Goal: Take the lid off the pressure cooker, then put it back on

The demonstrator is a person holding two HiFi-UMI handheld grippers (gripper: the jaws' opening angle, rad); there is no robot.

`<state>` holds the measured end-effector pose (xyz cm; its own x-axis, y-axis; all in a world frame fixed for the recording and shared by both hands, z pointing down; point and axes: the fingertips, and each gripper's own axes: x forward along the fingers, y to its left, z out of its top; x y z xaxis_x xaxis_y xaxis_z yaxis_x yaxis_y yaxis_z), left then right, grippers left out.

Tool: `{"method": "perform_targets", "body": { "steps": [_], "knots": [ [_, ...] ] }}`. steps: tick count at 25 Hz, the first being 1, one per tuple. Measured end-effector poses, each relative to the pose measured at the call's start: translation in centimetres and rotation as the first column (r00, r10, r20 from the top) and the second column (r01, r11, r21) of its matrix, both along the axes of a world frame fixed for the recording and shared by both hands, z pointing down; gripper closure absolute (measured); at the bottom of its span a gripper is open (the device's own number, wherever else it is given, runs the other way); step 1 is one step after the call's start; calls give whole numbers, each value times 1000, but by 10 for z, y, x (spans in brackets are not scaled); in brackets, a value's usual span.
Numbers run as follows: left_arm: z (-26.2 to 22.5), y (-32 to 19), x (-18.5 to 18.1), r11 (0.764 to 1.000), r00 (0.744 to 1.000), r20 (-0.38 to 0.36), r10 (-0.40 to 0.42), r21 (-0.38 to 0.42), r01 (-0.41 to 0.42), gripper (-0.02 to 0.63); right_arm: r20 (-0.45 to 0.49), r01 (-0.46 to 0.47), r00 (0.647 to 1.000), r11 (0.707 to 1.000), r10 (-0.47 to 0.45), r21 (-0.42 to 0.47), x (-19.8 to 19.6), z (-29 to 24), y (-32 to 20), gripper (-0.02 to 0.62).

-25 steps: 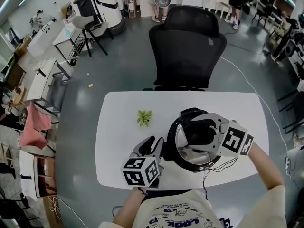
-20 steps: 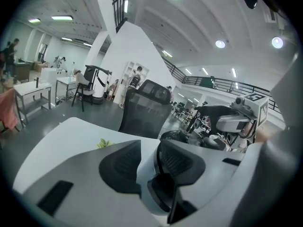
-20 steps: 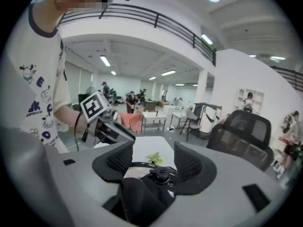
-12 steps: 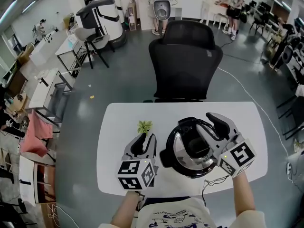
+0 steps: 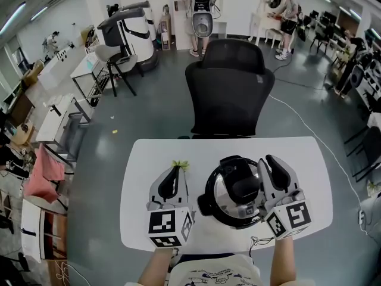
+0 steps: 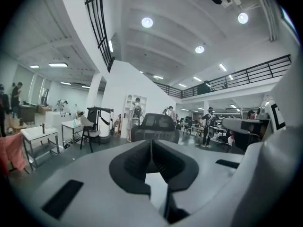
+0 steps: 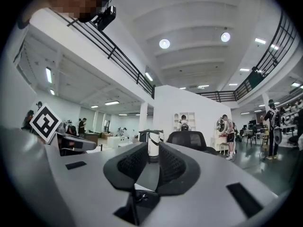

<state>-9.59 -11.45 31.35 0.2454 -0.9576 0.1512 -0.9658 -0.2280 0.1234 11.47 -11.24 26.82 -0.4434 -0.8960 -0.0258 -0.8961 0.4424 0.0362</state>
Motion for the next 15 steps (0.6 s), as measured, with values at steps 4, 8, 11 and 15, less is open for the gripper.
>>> {"method": "perform_targets", "body": {
  "steps": [4, 8, 11, 15],
  "knots": [
    [-11, 11, 1, 999, 1000, 24, -12, 46, 11, 584, 0, -57, 998, 998, 57, 20, 3, -1, 11, 536],
    [-19, 17, 5, 997, 999, 34, -23, 72, 20, 591, 16, -103, 995, 994, 102, 35, 11, -5, 16, 567],
    [-24, 21, 8, 995, 998, 46, -29, 93, 25, 592, 30, -122, 992, 992, 120, 38, 13, -7, 20, 580],
    [-31, 30, 9, 992, 997, 62, -35, 120, 27, 592, 28, -133, 991, 990, 132, 42, 11, -7, 28, 581]
  ]
}}
